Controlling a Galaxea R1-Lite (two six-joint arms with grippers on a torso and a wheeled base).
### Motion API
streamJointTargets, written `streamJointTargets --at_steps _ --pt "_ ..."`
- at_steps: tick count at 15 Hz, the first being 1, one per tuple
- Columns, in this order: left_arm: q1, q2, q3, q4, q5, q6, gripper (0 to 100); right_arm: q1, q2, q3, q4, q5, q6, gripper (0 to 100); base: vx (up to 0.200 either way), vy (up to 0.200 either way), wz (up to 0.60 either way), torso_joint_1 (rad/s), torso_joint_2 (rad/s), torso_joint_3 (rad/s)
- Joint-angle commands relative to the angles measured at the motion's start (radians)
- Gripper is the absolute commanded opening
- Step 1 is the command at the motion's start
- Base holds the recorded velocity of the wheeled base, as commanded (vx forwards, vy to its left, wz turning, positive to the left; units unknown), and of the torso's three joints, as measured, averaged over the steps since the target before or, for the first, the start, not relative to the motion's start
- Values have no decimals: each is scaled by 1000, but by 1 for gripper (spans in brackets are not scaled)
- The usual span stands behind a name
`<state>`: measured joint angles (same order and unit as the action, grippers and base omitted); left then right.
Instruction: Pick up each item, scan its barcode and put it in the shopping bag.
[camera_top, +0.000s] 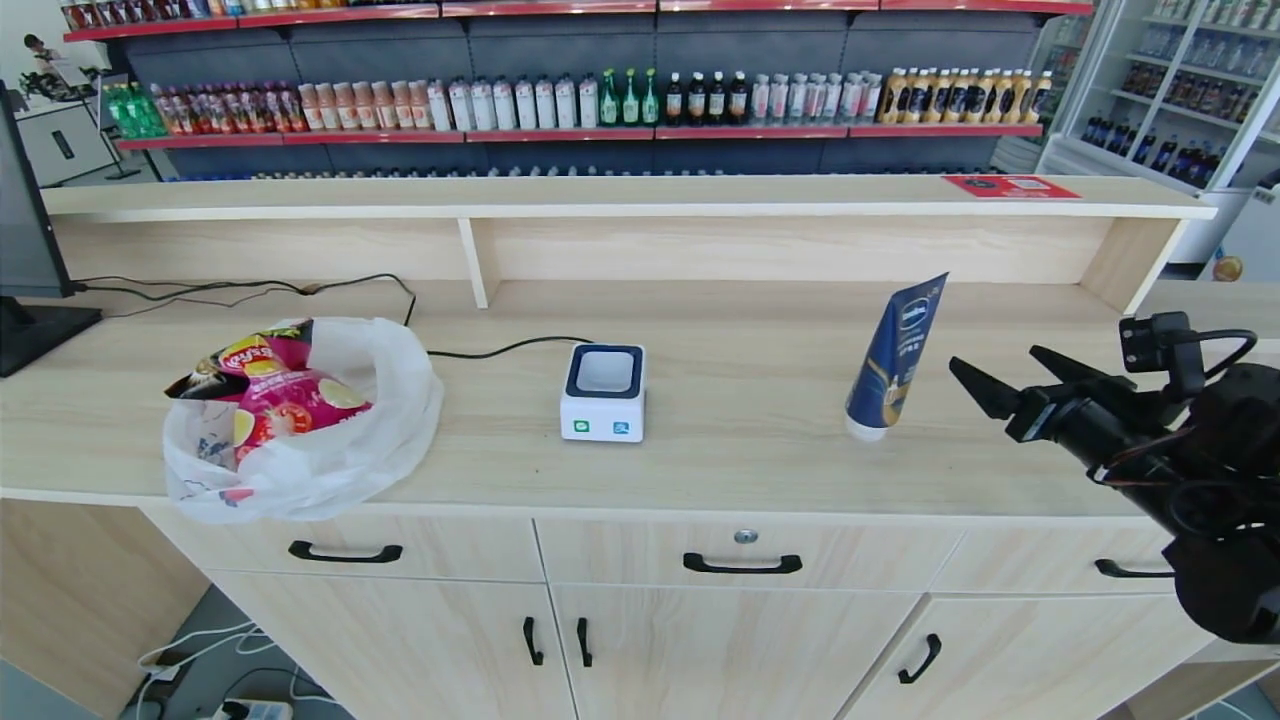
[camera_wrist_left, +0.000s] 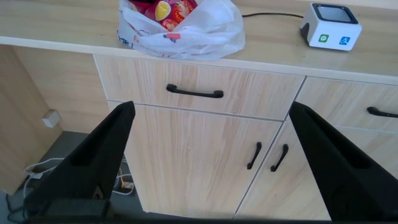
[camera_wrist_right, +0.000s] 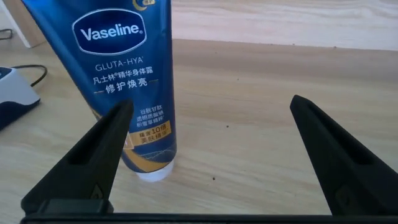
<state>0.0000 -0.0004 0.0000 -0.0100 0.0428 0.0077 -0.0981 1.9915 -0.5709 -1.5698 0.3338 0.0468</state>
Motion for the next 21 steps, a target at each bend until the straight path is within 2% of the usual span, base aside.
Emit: streamJointTargets --at_steps 1,8,21 --pt "0 0 0 -1 0 0 100 0 67 -46 -1 1 2 100 0 0 0 0 0 0" --pt "0 0 0 -1 0 3 100 -5 174 -179 -1 -1 1 100 0 0 0 0 0 0" --pt "0 0 0 -1 0 9 100 -5 230 -253 -1 -22 -2 100 0 0 0 0 0 0"
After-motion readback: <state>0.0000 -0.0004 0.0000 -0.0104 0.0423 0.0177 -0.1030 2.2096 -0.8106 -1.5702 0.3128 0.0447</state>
